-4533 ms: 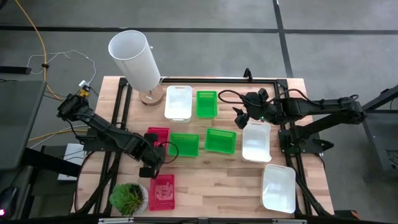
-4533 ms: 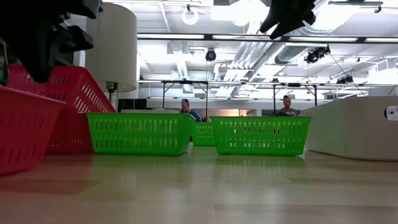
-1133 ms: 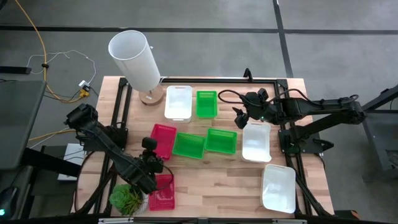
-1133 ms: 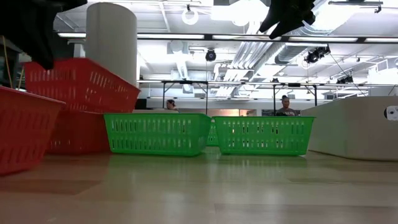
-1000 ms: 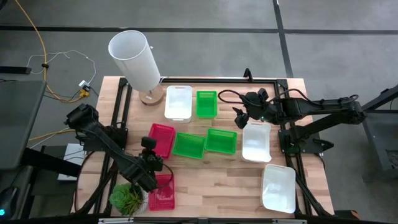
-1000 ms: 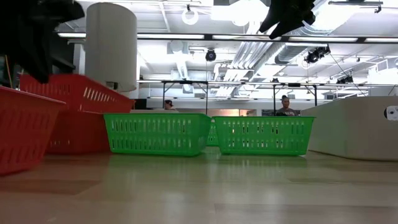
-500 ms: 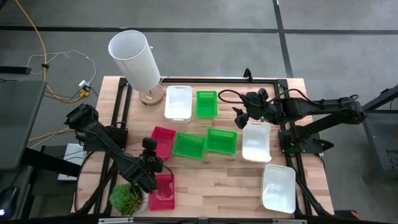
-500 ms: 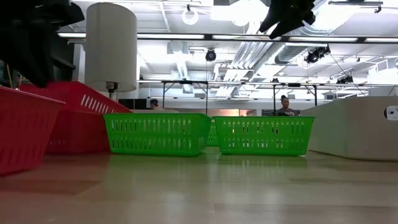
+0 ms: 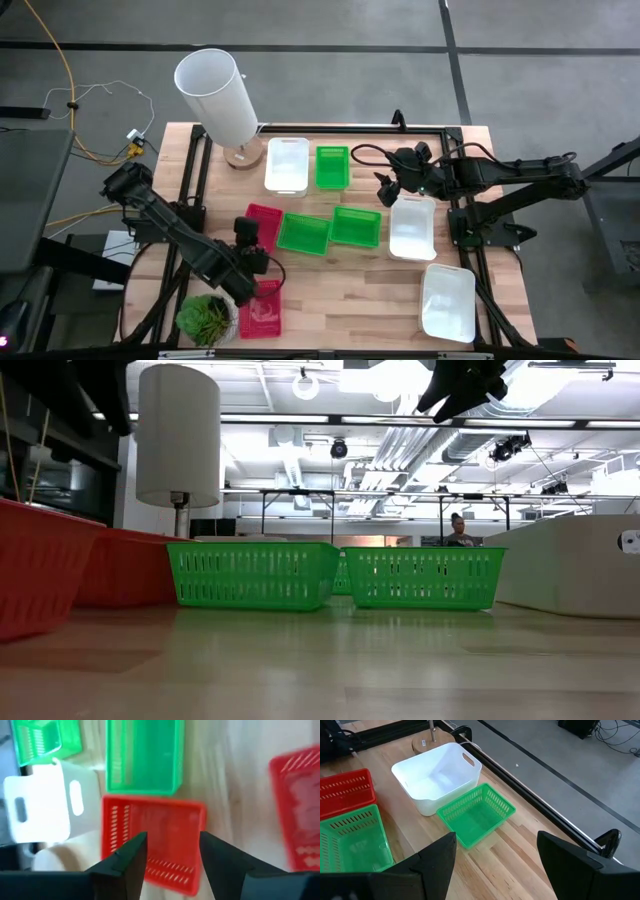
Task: Stack baskets by color
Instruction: Stack the bottom red bin on top of the top red bin
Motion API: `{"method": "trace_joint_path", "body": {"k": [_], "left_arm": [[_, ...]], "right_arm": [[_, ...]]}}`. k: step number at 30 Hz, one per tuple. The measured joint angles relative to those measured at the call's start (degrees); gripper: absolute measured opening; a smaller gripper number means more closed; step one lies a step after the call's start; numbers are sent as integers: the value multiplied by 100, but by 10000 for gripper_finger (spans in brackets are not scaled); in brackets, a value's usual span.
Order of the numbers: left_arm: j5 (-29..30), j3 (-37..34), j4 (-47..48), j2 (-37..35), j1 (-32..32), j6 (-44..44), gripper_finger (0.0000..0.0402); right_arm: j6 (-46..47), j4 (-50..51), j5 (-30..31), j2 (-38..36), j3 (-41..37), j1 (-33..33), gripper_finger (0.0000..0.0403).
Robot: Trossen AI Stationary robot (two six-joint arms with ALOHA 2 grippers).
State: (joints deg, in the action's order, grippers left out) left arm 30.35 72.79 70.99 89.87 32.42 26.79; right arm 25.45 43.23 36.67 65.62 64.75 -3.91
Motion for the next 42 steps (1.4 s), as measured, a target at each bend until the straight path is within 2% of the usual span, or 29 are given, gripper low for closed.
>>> {"method": "trace_joint_path", "body": {"k": [3,8,12,15,19,22,24,36,42], "left_arm": [[-260,-1,-611,-160,7,-122,168],[-1232,1,-1858,-354,27,-660,168],[-1644,-2,-2214,-320,-76,-605,168],[-1919,-276,-2397,-193,-162,-538,168],[-2578,-839,-2980,-85,-277,-415,168],[-2588,-1148,-3147,-47,-323,-423,168],[-2388,-1236,-3119,-49,-333,-444,168],[-2066,-1292,-3185,-51,-332,-434,168],[-2197,-1646,-3303,-51,-409,-38,168]], "right_arm": [[2,34,-7,-2,0,1,265],[8,27,-25,-2,0,1,265],[20,30,-42,-2,0,1,265],[22,51,-44,-2,0,1,265],[48,90,-44,-2,0,0,265],[48,88,-45,-2,0,0,265],[46,87,-44,-2,0,0,265],[131,89,-44,-2,0,-1,265],[131,110,-44,-2,0,1,265]]}}
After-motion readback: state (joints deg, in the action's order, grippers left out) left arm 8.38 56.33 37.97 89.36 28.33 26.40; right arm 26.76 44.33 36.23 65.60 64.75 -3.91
